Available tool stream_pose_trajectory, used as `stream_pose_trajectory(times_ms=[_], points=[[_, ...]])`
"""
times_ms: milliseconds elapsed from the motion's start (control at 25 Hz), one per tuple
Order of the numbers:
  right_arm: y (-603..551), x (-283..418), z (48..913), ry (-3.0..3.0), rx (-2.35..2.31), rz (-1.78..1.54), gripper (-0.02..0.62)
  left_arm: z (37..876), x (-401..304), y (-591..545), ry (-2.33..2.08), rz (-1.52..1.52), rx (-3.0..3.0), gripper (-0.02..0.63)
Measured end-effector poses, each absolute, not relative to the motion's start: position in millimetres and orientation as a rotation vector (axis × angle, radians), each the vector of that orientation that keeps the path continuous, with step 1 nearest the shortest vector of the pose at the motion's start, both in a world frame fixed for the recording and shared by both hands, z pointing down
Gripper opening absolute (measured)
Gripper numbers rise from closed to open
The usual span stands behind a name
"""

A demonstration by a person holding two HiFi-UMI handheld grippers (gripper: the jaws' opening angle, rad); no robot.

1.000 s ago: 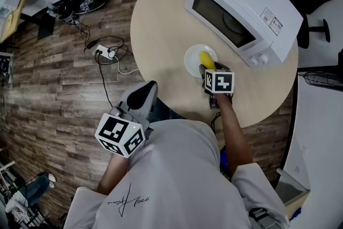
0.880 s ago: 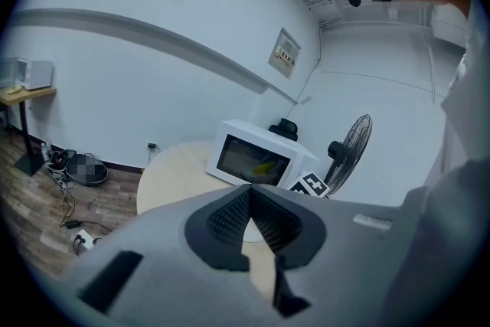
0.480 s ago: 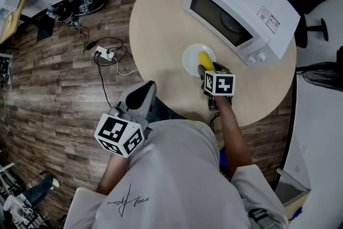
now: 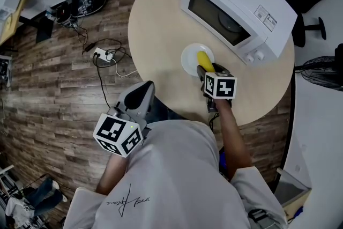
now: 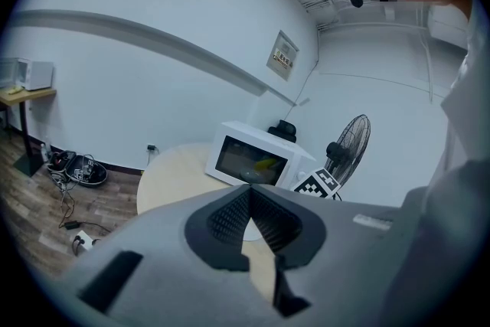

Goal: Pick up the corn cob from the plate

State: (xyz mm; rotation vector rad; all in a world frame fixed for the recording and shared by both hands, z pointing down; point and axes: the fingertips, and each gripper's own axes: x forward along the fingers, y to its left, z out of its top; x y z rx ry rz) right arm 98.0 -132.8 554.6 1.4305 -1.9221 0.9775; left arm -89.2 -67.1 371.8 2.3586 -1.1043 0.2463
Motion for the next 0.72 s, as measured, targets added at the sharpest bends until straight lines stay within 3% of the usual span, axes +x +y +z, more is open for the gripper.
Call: stream_pose_trajectory(times_ms=[720], points=[[-121,100,528,-1.977,1.471,0.968,0.268,371,-86,-60,-1.094,0.244,2.368,-0.009]])
